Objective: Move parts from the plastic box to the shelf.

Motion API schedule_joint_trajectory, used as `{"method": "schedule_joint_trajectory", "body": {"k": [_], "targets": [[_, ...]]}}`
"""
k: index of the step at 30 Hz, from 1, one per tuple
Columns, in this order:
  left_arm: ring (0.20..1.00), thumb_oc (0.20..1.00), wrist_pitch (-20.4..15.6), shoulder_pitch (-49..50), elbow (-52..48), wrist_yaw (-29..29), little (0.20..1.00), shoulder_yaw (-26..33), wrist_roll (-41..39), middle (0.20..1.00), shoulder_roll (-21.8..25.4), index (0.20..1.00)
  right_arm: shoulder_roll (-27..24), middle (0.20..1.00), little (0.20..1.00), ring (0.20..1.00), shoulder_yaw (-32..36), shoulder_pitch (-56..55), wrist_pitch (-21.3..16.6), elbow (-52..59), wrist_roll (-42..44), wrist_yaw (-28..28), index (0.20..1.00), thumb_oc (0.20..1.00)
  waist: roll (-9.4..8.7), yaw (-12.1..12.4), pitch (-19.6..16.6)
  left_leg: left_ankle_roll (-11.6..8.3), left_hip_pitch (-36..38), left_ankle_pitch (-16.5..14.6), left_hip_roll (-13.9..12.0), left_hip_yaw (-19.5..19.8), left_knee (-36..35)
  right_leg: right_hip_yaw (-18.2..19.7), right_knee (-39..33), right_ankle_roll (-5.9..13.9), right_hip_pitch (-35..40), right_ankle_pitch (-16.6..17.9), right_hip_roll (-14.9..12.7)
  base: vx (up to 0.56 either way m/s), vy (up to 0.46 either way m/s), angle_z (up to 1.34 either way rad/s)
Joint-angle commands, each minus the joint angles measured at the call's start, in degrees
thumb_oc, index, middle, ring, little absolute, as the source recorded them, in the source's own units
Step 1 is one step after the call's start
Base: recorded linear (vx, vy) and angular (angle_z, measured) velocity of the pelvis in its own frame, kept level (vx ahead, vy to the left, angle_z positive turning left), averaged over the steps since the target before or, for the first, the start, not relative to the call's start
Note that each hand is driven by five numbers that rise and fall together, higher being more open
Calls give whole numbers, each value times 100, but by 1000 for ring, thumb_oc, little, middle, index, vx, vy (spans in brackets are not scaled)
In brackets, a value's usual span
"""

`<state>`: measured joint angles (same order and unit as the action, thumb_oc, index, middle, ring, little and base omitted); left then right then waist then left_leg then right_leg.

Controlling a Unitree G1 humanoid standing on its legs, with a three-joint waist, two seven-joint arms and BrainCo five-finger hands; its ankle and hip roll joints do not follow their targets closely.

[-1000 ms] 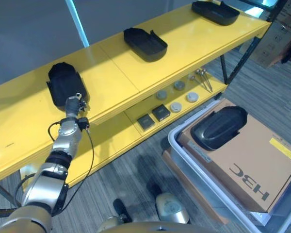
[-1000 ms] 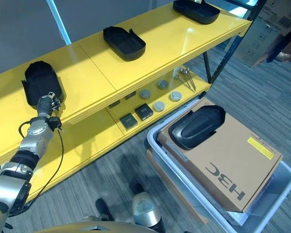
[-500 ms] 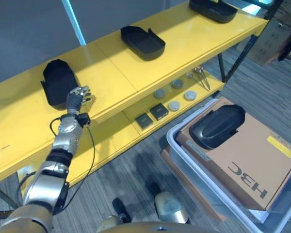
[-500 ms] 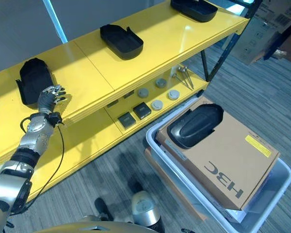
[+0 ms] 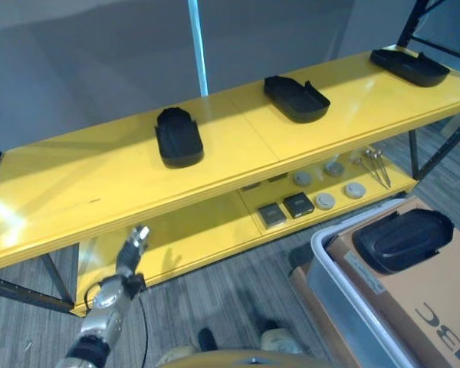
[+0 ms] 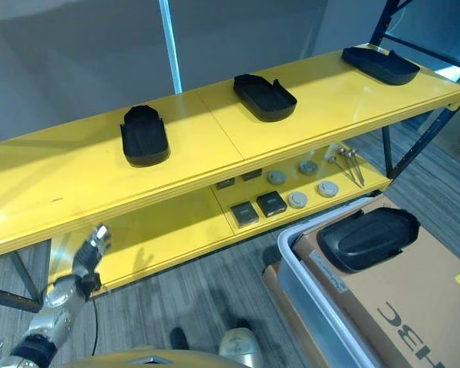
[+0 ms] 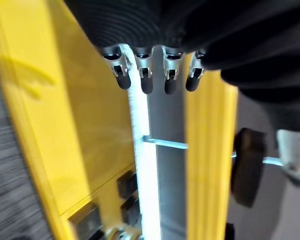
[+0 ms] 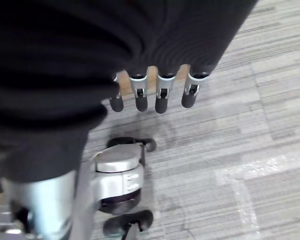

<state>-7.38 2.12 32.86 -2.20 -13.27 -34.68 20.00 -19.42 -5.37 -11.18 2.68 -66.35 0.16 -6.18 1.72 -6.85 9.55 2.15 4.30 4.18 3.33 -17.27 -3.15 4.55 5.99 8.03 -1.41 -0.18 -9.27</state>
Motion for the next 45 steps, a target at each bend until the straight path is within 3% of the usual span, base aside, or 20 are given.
{"method": "schedule_joint_trajectory", "body": {"k": [1,4,5,6,8,10,15,18,19,21,22,24,25,26,27,28,30,34,40,45], "targets": [[1000,1000,-121,-154,-202,-360,1000,164,223,1000,118,1000,-44,1000,1000,1000,-74,-211,264,-38,22,205,1000,1000,-15,-190,277,-244,193,-708,-397,431,315,-440,-748,479,-173,1080,-198,-194,128,-57],[1000,1000,-90,111,-261,-381,1000,194,161,1000,207,1000,80,1000,1000,1000,-255,-274,324,96,-491,194,1000,1000,14,-14,290,-190,164,-661,-451,-49,261,-1223,-131,482,-402,938,-390,-297,62,-109],[1000,1000,-113,123,-194,-343,1000,183,433,1000,280,1000,84,1000,1000,1000,-430,-183,350,99,-473,177,1000,1000,60,155,261,-152,36,-611,-526,-292,319,-1707,199,370,-378,701,-464,-334,-46,-178],[1000,1000,-252,87,-25,-338,1000,-29,1532,1000,423,1000,62,1000,1000,1000,-611,48,374,-78,-504,198,1000,1000,90,354,237,-167,-40,-676,-610,-471,400,-2159,535,324,-234,421,-561,-344,-94,-167],[1000,1000,-151,151,418,-268,1000,-253,2342,1000,480,1000,-13,1000,1000,1000,-868,367,472,-293,-619,214,1000,1000,27,618,234,-206,-20,-659,-746,-1075,443,-2985,531,314,-15,478,-802,-200,-174,-157],[1000,1000,-240,224,1009,2,1000,-367,2828,1000,430,1000,-79,1000,1000,1000,-947,564,491,-477,-650,44,1000,1000,-68,759,214,-299,-50,-571,-904,-1448,541,-3402,31,314,303,517,-714,-45,-313,-189],[1000,1000,-283,-47,2869,324,1000,-370,3371,1000,-36,1000,94,1000,1000,1000,-816,403,300,-736,-395,263,1000,1000,-261,432,127,-402,-75,-485,-1185,-1446,602,-3014,-402,237,417,433,-285,84,-356,-150],[1000,1000,-201,-350,3236,476,1000,-283,3348,1000,-211,1000,38,1000,1000,1000,-584,237,162,-893,-351,438,1000,1000,-420,173,125,-562,-150,-586,-1607,-1479,1330,-2809,-416,-21,418,300,-90,156,-404,-25],[1000,1000,-134,-423,3205,521,1000,-301,3285,1000,-222,1000,-64,1000,1000,1000,-487,259,185,-837,-260,417,1000,1000,-444,156,179,-714,-326,-403,-1841,-1211,1911,-2630,-440,-175,418,230,20,101,-216,-26],[1000,1000,-90,-485,3211,540,1000,-237,3310,1000,-244,1000,-217,1000,1000,1000,-403,319,192,-797,-225,360,1000,1000,-425,220,287,-925,-716,-112,-2034,-568,2733,-2326,-495,-357,442,173,196,85,-142,-87],[1000,1000,-84,-500,3209,548,1000,-214,3319,1000,-238,1000,-285,1000,1000,1000,-423,381,236,-743,-189,337,1000,1000,-425,291,347,-946,-929,-41,-1923,-74,3070,-2113,-540,-427,446,184,267,-10,-43,-83],[1000,1000,-144,-500,3202,573,1000,-164,3333,1000,-196,1000,-372,1000,1000,1000,-488,521,281,-684,-212,280,1000,1000,-466,464,436,-696,-1393,-34,-1270,790,3043,-1711,-474,-452,297,272,262,1,109,-90],[1000,1000,-241,-487,3255,563,1000,-139,3147,1000,-165,1000,-456,1000,1000,1000,-654,711,317,-712,-208,239,1000,1000,-429,656,534,-508,-1373,-340,-748,1338,2306,-1353,-383,-371,249,224,325,143,286,-132],[1000,1000,-256,-461,3265,566,1000,-153,3024,1000,-169,1000,-502,1000,1000,1000,-755,841,350,-737,-228,242,1000,1000,-406,764,553,-437,-1275,-434,-547,1651,1712,-1189,-359,-324,213,209,346,201,374,-206],[1000,1000,-225,-407,3220,557,1000,-200,3001,1000,-178,1000,-563,1000,1000,1000,-851,992,410,-717,-87,238,1000,1000,-333,892,535,-433,-1283,-270,-388,2163,1180,-992,-298,-299,149,184,391,180,304,-279],[1000,1000,-212,-379,3199,548,1000,-245,3047,1000,-182,1000,-579,1000,1000,1000,-865,1042,378,-706,33,267,1000,1000,-296,937,525,-414,-1255,-223,-336,2308,1051,-920,-220,-294,121,134,406,166,258,-288],[1000,1000,-207,-327,3263,514,1000,-301,3296,1000,-227,1000,-513,1000,1000,1000,-766,1055,276,-681,454,336,1000,1000,-262,939,476,-390,-1191,-236,-318,2337,1021,-898,-59,-290,56,50,383,158,195,-166],[1000,1000,-177,-281,3273,466,1000,-389,3134,1000,-141,1000,-265,1000,1000,1000,-464,907,-390,-438,1018,404,1000,1000,-211,866,355,-181,-908,-393,-244,2099,820,-953,252,-147,-164,-3,275,78,150,-8],[1000,1000,-7,-124,3080,474,1000,-272,3002,1000,38,1000,-11,1000,1000,1000,-664,860,-302,-12,1180,-417,1000,1000,-212,1040,239,1,-752,-402,-172,1806,478,-1278,217,-22,-226,102,95,25,71,-4],[1000,1000,118,-129,3275,659,1000,-192,3024,1000,-53,1000,116,1000,1000,1000,-860,860,-250,-57,1230,-536,1000,1000,-279,1086,145,28,-728,-427,-144,1802,423,-1252,18,-8,-177,171,115,21,-42,3]]}}
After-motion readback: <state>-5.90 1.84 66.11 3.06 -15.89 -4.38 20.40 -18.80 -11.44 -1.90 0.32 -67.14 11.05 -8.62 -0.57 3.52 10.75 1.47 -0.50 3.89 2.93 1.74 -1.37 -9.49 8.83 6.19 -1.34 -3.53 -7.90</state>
